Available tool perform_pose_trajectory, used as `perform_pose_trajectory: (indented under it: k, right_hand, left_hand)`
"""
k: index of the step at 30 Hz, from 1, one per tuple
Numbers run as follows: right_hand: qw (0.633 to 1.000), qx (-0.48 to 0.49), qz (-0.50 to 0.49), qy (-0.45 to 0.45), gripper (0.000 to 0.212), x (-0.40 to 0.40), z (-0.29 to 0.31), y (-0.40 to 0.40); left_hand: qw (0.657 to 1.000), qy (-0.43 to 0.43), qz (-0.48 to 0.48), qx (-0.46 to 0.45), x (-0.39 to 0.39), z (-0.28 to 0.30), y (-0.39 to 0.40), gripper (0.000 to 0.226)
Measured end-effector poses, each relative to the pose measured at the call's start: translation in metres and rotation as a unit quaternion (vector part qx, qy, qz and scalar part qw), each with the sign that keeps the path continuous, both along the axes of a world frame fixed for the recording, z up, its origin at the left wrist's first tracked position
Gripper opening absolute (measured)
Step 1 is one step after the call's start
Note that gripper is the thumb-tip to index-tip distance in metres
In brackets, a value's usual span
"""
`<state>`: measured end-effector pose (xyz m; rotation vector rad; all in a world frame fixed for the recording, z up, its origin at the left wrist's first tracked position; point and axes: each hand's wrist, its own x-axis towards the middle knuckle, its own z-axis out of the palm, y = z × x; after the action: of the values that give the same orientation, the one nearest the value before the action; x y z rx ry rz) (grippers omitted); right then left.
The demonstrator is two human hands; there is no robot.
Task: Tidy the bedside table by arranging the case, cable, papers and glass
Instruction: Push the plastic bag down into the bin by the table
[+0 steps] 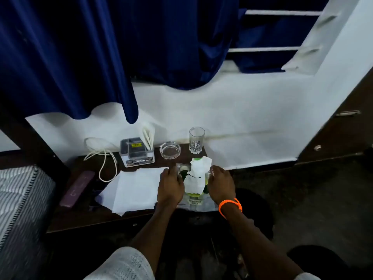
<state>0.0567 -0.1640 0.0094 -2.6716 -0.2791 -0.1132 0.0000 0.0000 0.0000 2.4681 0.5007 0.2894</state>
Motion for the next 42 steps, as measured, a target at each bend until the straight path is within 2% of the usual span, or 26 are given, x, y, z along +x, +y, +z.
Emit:
perform_pose_trajectory:
  k: [4, 6, 12, 16, 20, 23, 29, 34, 38, 42]
  right_hand:
    - [0.993, 0.034, -0.067, 0.09, 0.031, 0.01, -0.019, 0.0]
    - [0.985, 0.081, -0.089, 0.12, 0.032, 0.015, -0.029, 0.001]
    - [0.953, 0.216, -0.154, 0.145, 0.036, 0.028, -0.043, 0.009]
    - [0.926, 0.28, -0.198, 0.161, 0.05, 0.032, -0.041, 0.014]
    - [0.929, 0.265, -0.183, 0.185, 0.041, 0.035, -0.04, 0.013]
    - [0.938, 0.248, -0.161, 0.182, 0.036, 0.034, -0.037, 0.01]
    - [0.949, 0.252, -0.132, 0.137, 0.033, 0.03, -0.019, -0.005]
    - [0.949, 0.241, -0.168, 0.115, 0.028, 0.027, -0.002, -0.037]
    - [0.94, 0.228, -0.226, 0.114, 0.014, 0.02, 0.005, -0.071]
    - [0.928, 0.218, -0.273, 0.127, 0.013, 0.016, -0.001, -0.102]
  left_hand:
    - [0.996, 0.081, 0.022, -0.019, 0.015, -0.016, 0.0, 0.046]
    - [0.992, 0.113, 0.031, -0.044, 0.023, -0.021, 0.0, 0.05]
    - [0.979, 0.151, 0.081, -0.111, 0.044, -0.027, 0.002, 0.06]
    - [0.966, 0.156, 0.11, -0.172, 0.05, -0.028, 0.005, 0.058]
    - [0.962, 0.144, 0.093, -0.21, 0.048, -0.029, 0.004, 0.033]
    - [0.957, 0.124, 0.092, -0.246, 0.044, -0.026, -0.001, 0.022]
    - [0.952, 0.075, 0.078, -0.286, 0.045, -0.005, -0.023, 0.021]
    - [0.949, 0.055, 0.054, -0.306, 0.051, 0.016, -0.057, 0.022]
    - [0.959, 0.044, 0.012, -0.281, 0.05, 0.018, -0.091, 0.016]
    - [0.971, 0.029, -0.051, -0.232, 0.046, 0.001, -0.125, 0.015]
